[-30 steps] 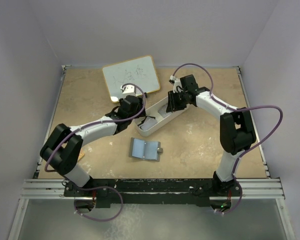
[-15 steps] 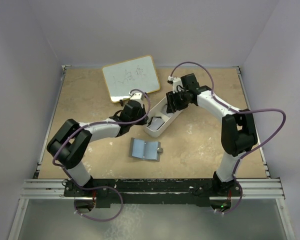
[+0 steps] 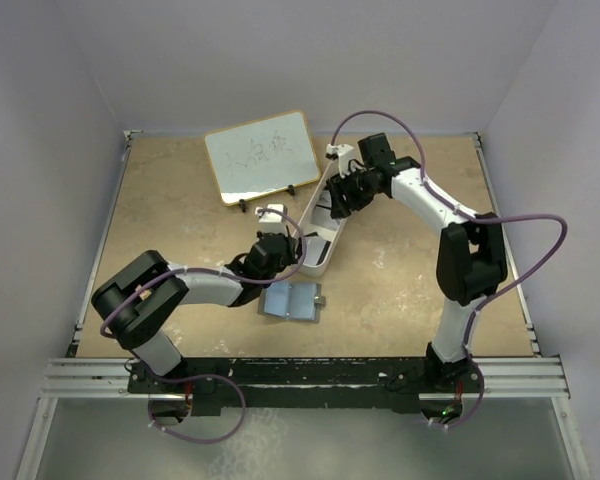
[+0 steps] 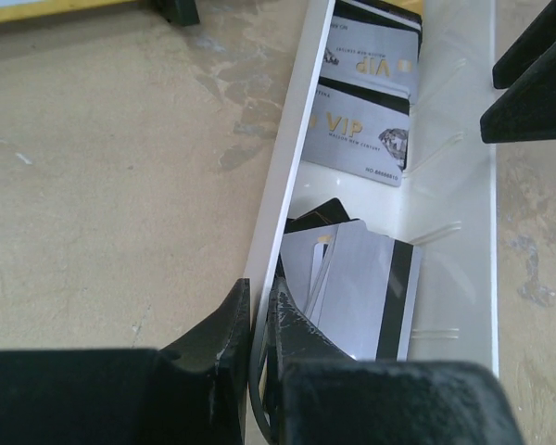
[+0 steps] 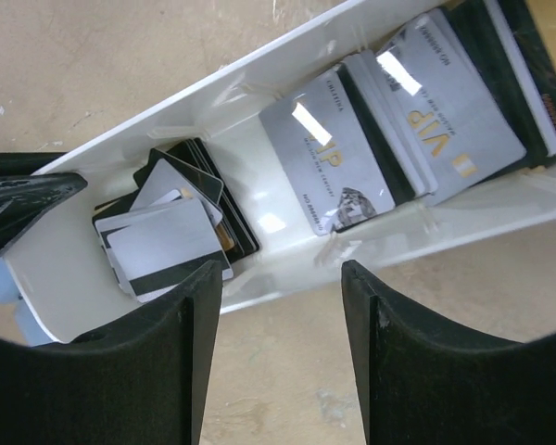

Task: Put the credit cards into the card holder
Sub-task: Adjust the storage box at the center of the board.

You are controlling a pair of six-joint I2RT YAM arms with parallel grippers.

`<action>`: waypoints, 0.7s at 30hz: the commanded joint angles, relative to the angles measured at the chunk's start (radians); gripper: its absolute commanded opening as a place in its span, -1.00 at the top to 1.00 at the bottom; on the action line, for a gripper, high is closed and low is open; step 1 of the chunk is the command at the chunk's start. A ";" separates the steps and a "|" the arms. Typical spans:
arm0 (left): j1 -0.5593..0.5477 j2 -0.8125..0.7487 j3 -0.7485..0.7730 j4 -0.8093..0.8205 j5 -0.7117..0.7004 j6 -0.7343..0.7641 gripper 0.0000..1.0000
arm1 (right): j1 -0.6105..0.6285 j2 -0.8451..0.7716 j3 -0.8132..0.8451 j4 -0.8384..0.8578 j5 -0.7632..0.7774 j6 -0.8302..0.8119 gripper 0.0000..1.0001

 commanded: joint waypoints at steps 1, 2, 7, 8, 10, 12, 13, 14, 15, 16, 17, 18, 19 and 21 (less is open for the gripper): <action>0.008 -0.017 -0.017 0.279 -0.113 0.038 1.00 | 0.017 0.057 0.123 -0.114 -0.037 -0.127 -0.15; 0.008 -0.012 -0.017 0.284 -0.113 0.041 1.00 | 0.028 0.072 0.140 -0.130 -0.029 -0.145 -0.17; 0.008 -0.003 -0.027 0.304 -0.128 0.055 1.00 | 0.089 0.124 0.144 -0.131 -0.017 -0.201 -0.24; 0.008 -0.006 -0.032 0.310 -0.130 0.056 1.00 | 0.099 0.131 0.150 -0.132 -0.017 -0.209 -0.25; 0.008 -0.002 -0.042 0.327 -0.130 0.062 1.00 | 0.116 0.160 0.175 -0.140 -0.018 -0.221 -0.25; 0.008 0.006 -0.042 0.329 -0.131 0.064 1.00 | 0.125 0.184 0.211 -0.160 -0.024 -0.221 -0.23; 0.008 0.012 -0.042 0.331 -0.130 0.063 1.00 | 0.127 0.196 0.234 -0.181 -0.024 -0.221 -0.23; 0.008 0.016 -0.042 0.334 -0.127 0.063 1.00 | 0.130 0.206 0.259 -0.202 -0.020 -0.219 -0.22; 0.008 0.021 -0.042 0.337 -0.124 0.062 1.00 | 0.131 0.216 0.284 -0.220 -0.003 -0.200 -0.22; 0.008 0.024 -0.042 0.339 -0.122 0.062 1.00 | 0.132 0.227 0.326 -0.256 0.022 -0.171 -0.22; 0.008 0.027 -0.043 0.340 -0.122 0.061 1.00 | 0.132 0.242 0.378 -0.314 0.046 -0.161 -0.22; 0.008 0.030 -0.044 0.342 -0.121 0.059 1.00 | 0.132 0.251 0.428 -0.377 0.047 -0.131 -0.22; 0.008 0.032 -0.045 0.344 -0.116 0.060 1.00 | 0.130 0.257 0.474 -0.421 0.074 -0.100 -0.22; 0.008 0.035 -0.052 0.362 -0.098 0.061 1.00 | 0.131 0.249 0.533 -0.465 0.120 -0.061 -0.24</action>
